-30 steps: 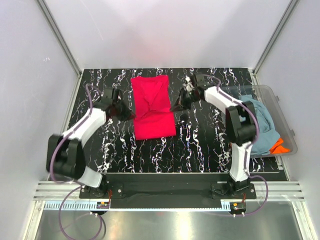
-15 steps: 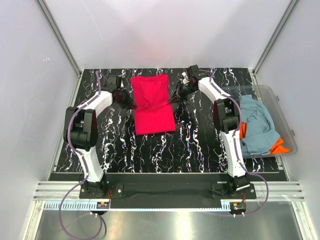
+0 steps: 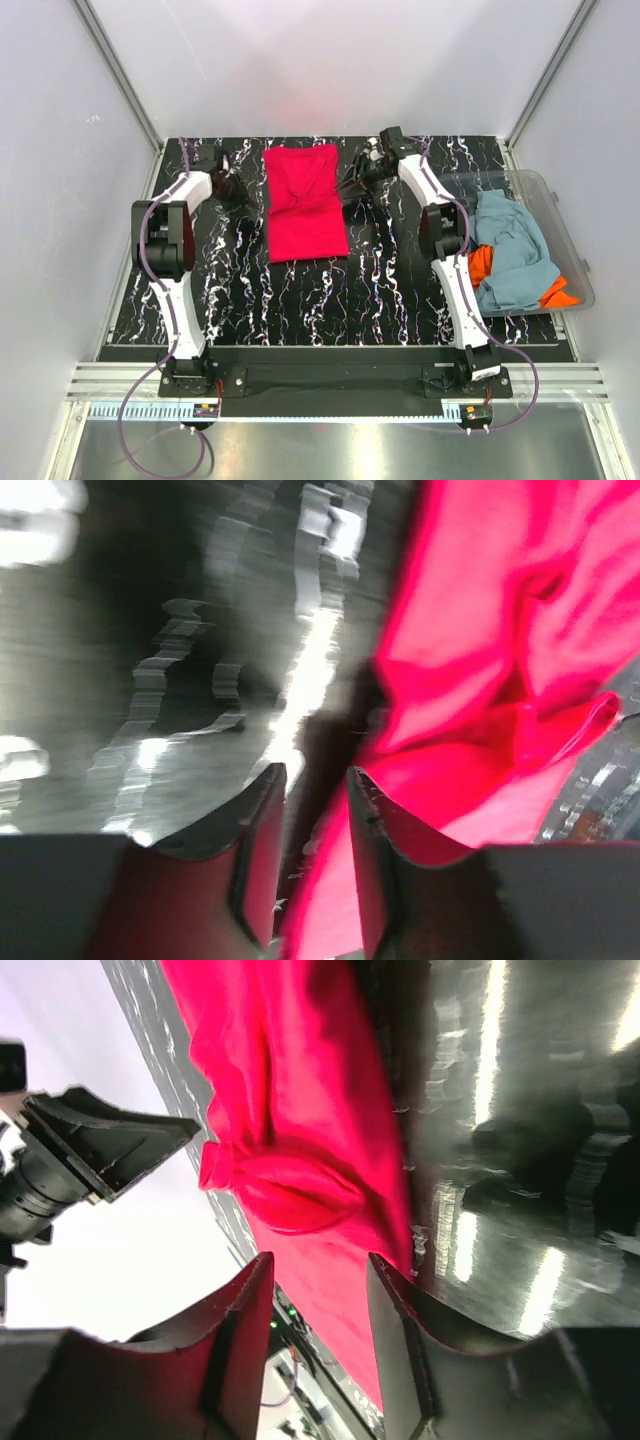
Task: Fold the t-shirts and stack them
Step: Fold the tshirt
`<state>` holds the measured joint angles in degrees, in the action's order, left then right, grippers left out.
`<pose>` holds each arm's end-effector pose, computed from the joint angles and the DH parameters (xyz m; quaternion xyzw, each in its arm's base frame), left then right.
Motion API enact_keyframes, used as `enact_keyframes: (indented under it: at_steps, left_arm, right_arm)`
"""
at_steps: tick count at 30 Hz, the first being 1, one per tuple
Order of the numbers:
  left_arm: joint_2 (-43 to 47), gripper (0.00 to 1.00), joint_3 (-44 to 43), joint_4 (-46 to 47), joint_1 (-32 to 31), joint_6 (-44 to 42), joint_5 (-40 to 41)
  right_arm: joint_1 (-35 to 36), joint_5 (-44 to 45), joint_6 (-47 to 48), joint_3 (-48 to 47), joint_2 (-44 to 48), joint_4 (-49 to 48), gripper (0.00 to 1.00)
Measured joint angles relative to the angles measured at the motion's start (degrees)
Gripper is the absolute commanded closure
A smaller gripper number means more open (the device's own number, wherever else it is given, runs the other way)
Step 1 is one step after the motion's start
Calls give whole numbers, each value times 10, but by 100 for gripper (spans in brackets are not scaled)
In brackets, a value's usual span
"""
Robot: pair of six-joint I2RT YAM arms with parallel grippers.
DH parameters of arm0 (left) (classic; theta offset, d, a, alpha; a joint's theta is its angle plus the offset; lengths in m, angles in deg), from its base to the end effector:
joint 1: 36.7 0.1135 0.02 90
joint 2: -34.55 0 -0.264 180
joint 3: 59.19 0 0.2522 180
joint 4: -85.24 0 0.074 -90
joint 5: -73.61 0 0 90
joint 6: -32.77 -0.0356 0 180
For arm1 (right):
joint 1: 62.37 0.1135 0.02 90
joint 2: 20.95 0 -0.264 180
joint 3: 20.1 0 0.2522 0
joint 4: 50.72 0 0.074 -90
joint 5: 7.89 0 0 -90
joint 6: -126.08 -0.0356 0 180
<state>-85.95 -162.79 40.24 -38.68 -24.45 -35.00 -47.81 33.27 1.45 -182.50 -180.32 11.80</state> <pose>0.4454 -0.0268 0.1726 -0.2164 0.9334 -0.2213 0.1818 0.5434 0.1688 0.1359 0.0460 0.8840 0.4624 0.0518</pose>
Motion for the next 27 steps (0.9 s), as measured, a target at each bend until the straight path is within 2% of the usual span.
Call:
enact_keyframes:
  at_steps: [4,6,8,9,11,14,20,27]
  left_arm:
    - [22,64,2,-14,18,-25,3]
    - [51,68,16,-10,13,-39,-10]
    - [91,78,45,6,2,-47,-39]
    - [108,79,60,16,-5,-49,-54]
    - [141,80,96,40,-27,-50,-84]
    - [156,76,131,74,-60,-46,-107]
    - [113,74,160,127,-94,-23,-122]
    - [-8,73,81,128,-89,-25,-130]
  right_arm:
    - [-23,-1,-3,-2,-2,3,50]
    - [-31,5,3,41,23,0,51]
    - [-35,21,18,106,63,2,54]
    - [-33,29,25,132,80,5,57]
    - [-19,58,43,191,123,9,68]
    - [18,110,60,242,171,9,68]
    - [111,203,68,268,208,-7,64]
    - [119,237,59,222,172,-11,64]
